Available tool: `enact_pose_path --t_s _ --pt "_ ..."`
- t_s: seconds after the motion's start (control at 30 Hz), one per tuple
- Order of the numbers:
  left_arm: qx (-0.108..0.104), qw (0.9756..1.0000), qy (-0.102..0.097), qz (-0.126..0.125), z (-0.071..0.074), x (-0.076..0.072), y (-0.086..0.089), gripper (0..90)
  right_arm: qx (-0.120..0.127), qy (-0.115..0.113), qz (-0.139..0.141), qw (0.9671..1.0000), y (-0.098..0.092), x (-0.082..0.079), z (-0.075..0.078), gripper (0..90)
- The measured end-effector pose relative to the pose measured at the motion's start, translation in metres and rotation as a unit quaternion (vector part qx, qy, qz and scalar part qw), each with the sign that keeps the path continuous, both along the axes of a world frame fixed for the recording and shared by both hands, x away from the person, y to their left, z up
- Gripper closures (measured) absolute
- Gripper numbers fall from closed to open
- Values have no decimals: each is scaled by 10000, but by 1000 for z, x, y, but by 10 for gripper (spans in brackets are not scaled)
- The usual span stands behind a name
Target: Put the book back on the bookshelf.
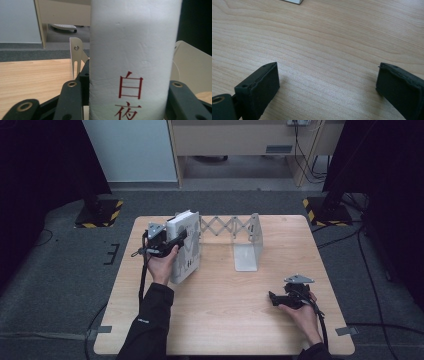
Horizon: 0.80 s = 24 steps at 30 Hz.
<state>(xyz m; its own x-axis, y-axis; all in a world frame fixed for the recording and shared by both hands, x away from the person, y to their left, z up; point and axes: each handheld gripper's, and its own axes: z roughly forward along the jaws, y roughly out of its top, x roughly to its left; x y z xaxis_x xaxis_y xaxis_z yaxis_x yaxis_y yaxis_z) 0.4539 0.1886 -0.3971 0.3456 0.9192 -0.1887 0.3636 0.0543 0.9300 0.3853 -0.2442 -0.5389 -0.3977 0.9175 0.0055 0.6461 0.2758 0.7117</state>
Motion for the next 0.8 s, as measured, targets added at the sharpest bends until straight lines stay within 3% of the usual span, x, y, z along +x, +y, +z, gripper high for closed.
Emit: enact_pose_path --t_s 0.4,0.8 --pt "79 9999 -24 -69 -8 -6 1 516 2 2 -2 10000 0 0 0 51" --pt "415 9989 -93 -215 -19 -42 6 513 6 -7 -16 10000 0 0 0 50"
